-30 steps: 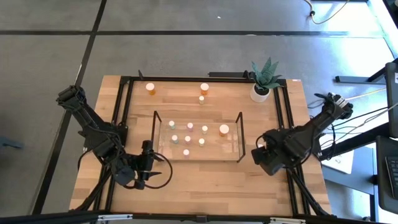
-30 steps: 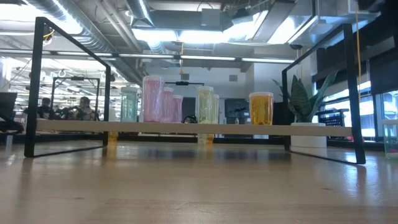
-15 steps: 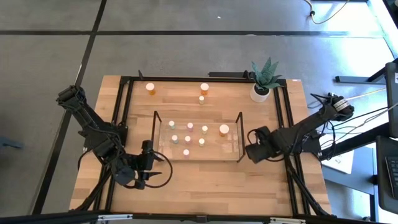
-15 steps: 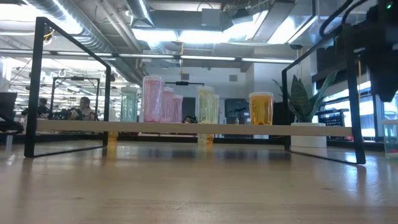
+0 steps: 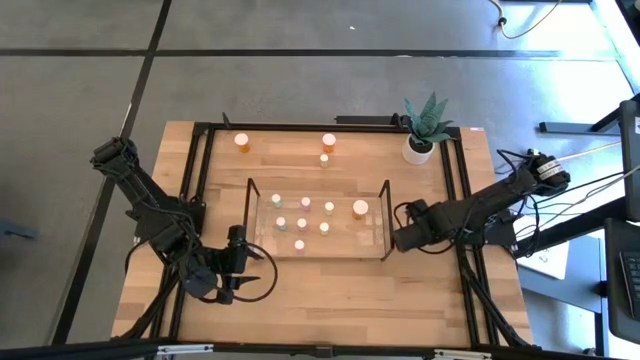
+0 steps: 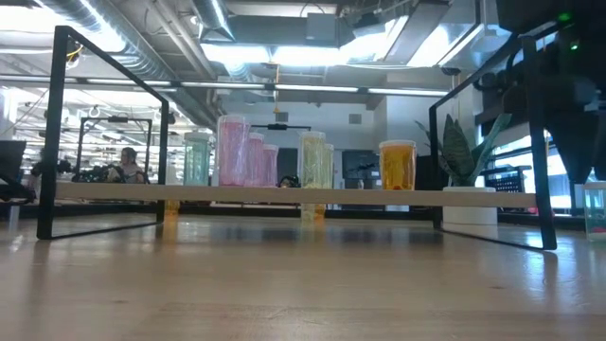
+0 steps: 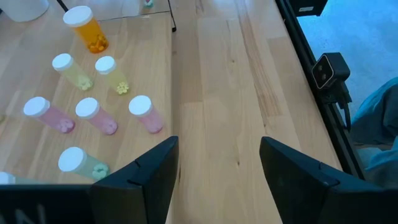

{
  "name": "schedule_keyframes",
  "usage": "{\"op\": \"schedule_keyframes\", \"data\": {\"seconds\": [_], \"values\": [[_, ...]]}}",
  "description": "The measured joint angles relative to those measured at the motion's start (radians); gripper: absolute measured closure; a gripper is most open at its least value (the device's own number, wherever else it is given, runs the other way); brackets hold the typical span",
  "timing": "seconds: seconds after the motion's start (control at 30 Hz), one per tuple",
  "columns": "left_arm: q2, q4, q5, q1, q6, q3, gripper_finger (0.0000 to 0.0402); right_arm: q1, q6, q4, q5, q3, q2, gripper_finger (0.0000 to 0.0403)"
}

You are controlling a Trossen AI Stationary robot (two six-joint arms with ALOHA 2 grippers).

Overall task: Pick and place medicine bottles onto shelf by color
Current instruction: Put the blue pill bottle on the shelf aligned with the other blue pill bottles

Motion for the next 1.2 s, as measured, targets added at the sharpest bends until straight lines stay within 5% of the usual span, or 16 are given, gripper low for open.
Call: {"op": "schedule_keyframes", "data": {"seconds": [0.8,1.2], "values": [[0.0,0.0,0.0,-0.001,-0.004,0.0,0.0182,-0.025,-0.019,0.02,-0.035,-0.003,0.072,0.0188],[0.0,0.0,0.0,-0.001,-0.005,0.0,0.0182,-0.025,-0.022,0.015,-0.035,-0.003,0.073,0.0236]]}}
